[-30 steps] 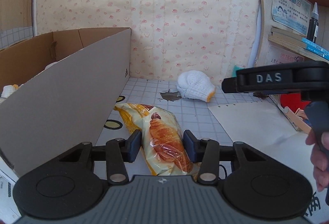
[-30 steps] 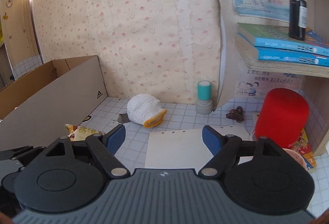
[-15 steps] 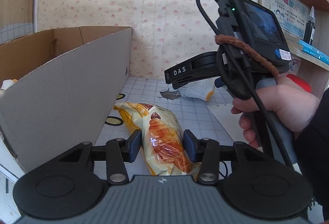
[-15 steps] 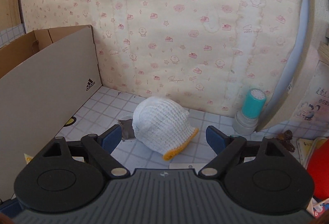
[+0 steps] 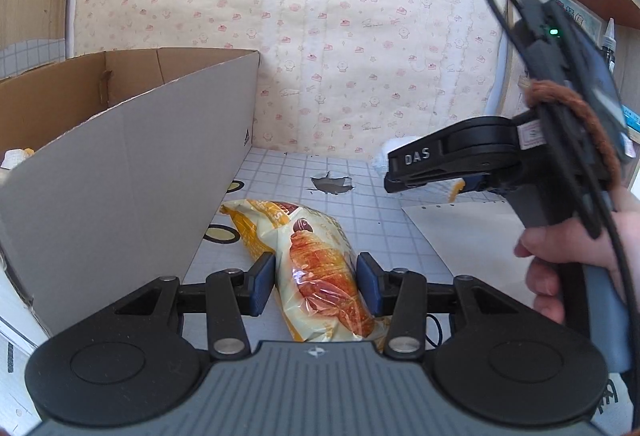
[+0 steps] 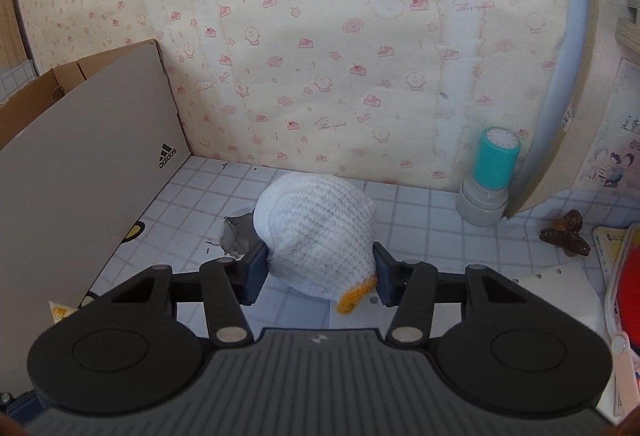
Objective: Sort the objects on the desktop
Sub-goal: 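Grasp the croissant packet with the left tool while the right tool grasps the white knit glove, then lift the croissant packet and knit glove and carry both over the box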
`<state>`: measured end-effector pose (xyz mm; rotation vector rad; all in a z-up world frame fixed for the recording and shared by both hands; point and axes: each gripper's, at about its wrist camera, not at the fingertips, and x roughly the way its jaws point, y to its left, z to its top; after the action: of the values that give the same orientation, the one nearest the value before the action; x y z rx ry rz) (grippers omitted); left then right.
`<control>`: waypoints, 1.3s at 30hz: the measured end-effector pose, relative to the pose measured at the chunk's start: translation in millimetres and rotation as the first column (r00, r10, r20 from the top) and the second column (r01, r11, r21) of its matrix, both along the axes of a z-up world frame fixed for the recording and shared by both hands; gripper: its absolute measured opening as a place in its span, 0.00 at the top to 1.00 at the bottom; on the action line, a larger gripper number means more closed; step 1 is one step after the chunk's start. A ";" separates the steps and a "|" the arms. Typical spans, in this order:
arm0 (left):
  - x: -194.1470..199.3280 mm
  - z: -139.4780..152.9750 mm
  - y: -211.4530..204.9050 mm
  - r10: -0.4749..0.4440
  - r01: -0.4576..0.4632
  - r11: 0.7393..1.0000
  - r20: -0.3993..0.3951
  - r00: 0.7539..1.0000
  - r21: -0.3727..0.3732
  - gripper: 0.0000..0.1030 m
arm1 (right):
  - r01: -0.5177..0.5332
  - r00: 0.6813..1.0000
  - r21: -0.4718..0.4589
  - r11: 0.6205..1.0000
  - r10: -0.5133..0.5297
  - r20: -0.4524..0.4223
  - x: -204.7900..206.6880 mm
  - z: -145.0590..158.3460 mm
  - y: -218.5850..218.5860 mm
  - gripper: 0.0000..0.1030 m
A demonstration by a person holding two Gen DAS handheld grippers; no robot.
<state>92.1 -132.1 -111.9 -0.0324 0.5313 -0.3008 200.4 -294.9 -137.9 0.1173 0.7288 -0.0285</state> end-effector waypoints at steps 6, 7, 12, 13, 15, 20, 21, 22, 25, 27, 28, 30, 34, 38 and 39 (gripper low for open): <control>-1.3 -0.3 -0.3 0.003 -0.003 1.000 0.003 1.000 0.007 0.55 | 0.012 0.999 -0.025 1.000 -0.010 0.052 -54.6 19.8 -4.6 0.49; -2.2 -0.1 -0.7 0.004 -0.004 1.000 0.003 1.000 0.008 0.55 | 0.016 0.998 -0.038 0.999 -0.013 0.061 -64.2 22.6 -5.4 0.49; -10.7 3.3 -3.9 -0.004 0.004 1.000 0.028 1.000 0.015 0.55 | 0.045 0.995 -0.037 0.998 -0.042 0.094 -114.9 29.7 -10.2 0.49; -12.8 4.8 -4.0 -0.012 0.012 1.000 0.034 0.999 0.008 0.55 | 0.052 0.994 -0.052 0.997 -0.046 0.100 -123.4 30.0 -9.1 0.49; -18.1 8.2 -5.2 -0.022 0.022 1.000 0.049 0.999 0.004 0.55 | 0.068 0.991 -0.064 0.996 -0.060 0.117 -140.6 31.1 -8.3 0.49; -31.8 19.7 -7.6 -0.046 0.048 0.999 0.093 0.995 -0.011 0.56 | 0.092 0.985 -0.054 0.994 -0.083 0.148 -174.7 36.9 -10.4 0.49; -34.7 23.1 -8.3 -0.047 0.048 0.999 0.103 0.994 -0.010 0.56 | 0.093 0.985 -0.052 0.994 -0.084 0.153 -180.3 38.6 -10.2 0.49; -37.6 26.1 -9.0 -0.046 0.047 0.999 0.115 0.992 -0.005 0.56 | 0.095 0.983 -0.047 0.994 -0.086 0.163 -184.9 40.8 -10.0 0.49; -42.8 34.4 -9.5 -0.043 0.042 0.999 0.135 0.990 0.008 0.56 | 0.106 0.978 -0.053 0.993 -0.095 0.186 -195.2 48.4 -8.0 0.49; -45.1 39.2 -8.5 -0.039 0.038 0.999 0.139 0.989 0.009 0.56 | 0.107 0.976 -0.042 0.993 -0.097 0.197 -201.3 52.6 -8.8 0.49; -46.5 41.5 -7.8 -0.037 0.036 0.999 0.143 0.989 0.010 0.56 | 0.105 0.975 -0.033 0.994 -0.097 0.200 -203.7 54.2 -9.1 0.49; -50.0 45.6 -6.2 -0.035 0.033 0.999 0.154 0.987 0.011 0.56 | 0.107 0.973 -0.036 0.994 -0.097 0.208 -208.8 57.5 -7.5 0.49; -57.7 53.0 -3.9 -0.035 0.033 0.999 0.176 0.984 0.011 0.56 | 0.106 0.970 -0.028 0.994 -0.097 0.223 -219.8 63.6 -5.3 0.49; -65.4 59.6 -2.5 -0.037 0.034 0.999 0.195 0.980 0.016 0.56 | 0.102 0.966 -0.031 0.994 -0.091 0.241 -229.4 70.5 0.1 0.49; -67.8 61.7 -1.3 -0.038 0.035 0.999 0.201 0.979 0.016 0.56 | 0.098 0.966 -0.030 0.995 -0.088 0.244 -231.3 72.3 1.2 0.49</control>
<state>24.3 -133.4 -50.1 0.0200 0.3333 -0.3323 -30.9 -293.7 -65.7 0.1131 0.4773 -0.1174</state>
